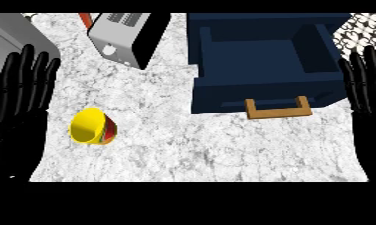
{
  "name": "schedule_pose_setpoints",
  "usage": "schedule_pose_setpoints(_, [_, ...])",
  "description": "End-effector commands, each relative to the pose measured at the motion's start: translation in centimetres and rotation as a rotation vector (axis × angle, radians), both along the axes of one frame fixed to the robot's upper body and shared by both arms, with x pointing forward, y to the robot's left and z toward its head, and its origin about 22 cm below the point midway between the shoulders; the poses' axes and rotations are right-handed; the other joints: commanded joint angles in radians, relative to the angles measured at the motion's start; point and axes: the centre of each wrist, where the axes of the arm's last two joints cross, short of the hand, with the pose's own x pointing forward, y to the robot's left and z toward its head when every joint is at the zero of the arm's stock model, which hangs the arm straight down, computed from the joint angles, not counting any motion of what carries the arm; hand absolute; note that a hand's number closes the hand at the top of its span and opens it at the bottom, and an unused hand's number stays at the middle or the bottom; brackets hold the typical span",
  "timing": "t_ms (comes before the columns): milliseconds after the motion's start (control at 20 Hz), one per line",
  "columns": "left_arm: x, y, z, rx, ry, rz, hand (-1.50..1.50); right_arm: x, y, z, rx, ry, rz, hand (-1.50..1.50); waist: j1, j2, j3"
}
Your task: Pick up the cup, place it into the drawer and close the drawer
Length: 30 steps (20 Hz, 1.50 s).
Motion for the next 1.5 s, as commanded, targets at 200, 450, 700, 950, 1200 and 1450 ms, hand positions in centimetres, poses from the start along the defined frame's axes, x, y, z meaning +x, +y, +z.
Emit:
schedule_pose_setpoints(200, [-1.0, 0.0, 0.1, 0.011, 0.021, -0.314, -1.50, -1.2, -0.2, 0.2, 0.047, -0.004, -0.021, -1.50, 0.064, -0.014, 0.044])
schedule_pose_setpoints(450, [-2.8, 1.1, -2.9, -0.187, 0.204, -0.344, -1.50, 0.0, 0.6, -1.0, -0.047, 0.087, 0.005, -1.50, 0.071, -0.012, 0.044])
schedule_pose_setpoints(700, [-1.3, 3.3, -6.6, -0.222, 0.238, -0.334, -1.50, -0.1, -1.1, -0.8, -0.060, 0.087, 0.020, -1.50, 0.064, -0.011, 0.044])
schedule_pose_setpoints(950, [-0.8, 5.6, -6.0, -0.195, 0.287, -0.254, -1.50, 0.8, -1.2, -1.3, -0.045, 0.098, 0.047, -1.50, 0.066, -0.011, 0.045])
schedule_pose_setpoints(1200, [-1.1, 6.7, -9.8, -0.140, 0.337, -0.149, -1.50, 1.1, 0.5, -1.5, -0.067, 0.084, 0.045, -1.50, 0.067, -0.011, 0.044])
schedule_pose_setpoints(1450, [-0.6, 8.1, -13.8, -0.119, 0.387, -0.089, -1.50, 0.6, -1.2, -1.2, -0.043, 0.076, 0.032, -1.50, 0.063, -0.011, 0.044])
